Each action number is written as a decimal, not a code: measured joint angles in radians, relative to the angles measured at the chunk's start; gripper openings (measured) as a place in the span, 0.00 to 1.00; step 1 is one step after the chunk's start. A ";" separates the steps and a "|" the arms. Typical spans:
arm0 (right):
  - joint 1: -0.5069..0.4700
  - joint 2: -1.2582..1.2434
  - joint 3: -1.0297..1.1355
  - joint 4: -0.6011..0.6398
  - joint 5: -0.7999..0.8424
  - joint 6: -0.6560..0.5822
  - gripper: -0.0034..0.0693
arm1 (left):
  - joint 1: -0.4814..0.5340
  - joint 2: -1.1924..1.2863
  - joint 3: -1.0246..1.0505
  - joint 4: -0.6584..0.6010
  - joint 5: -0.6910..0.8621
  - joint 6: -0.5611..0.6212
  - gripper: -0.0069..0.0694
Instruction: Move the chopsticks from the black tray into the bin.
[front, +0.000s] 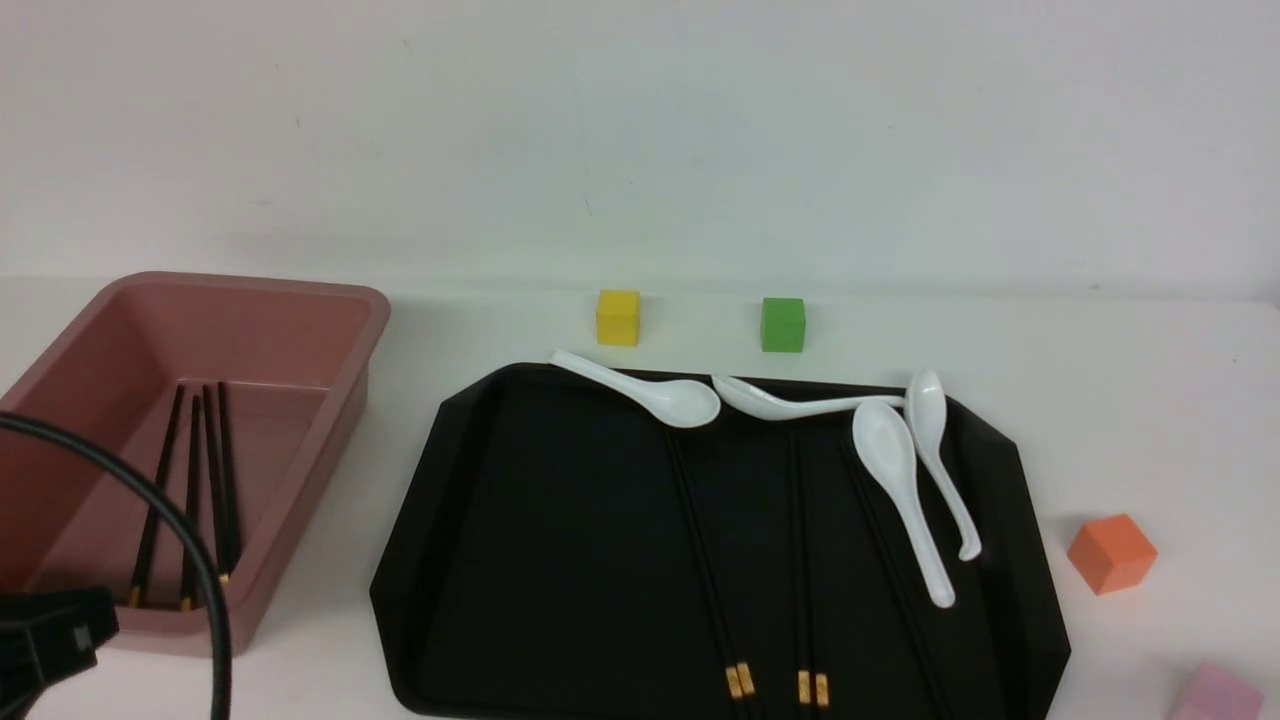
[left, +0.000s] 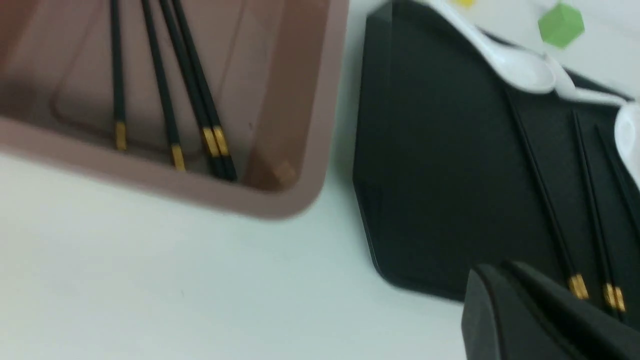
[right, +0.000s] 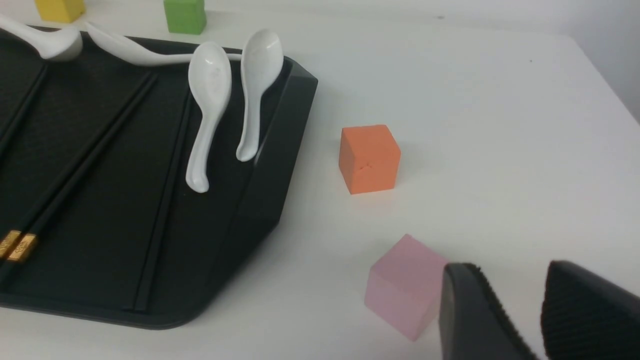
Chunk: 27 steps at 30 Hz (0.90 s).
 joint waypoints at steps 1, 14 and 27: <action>0.000 0.000 0.000 0.000 0.000 0.000 0.38 | 0.000 0.000 0.001 0.004 -0.016 0.000 0.07; 0.000 0.000 0.000 0.000 0.000 0.000 0.38 | -0.042 -0.187 0.152 0.186 -0.183 -0.035 0.07; 0.000 0.000 0.000 0.000 0.000 0.000 0.38 | -0.128 -0.576 0.512 0.345 -0.298 -0.245 0.08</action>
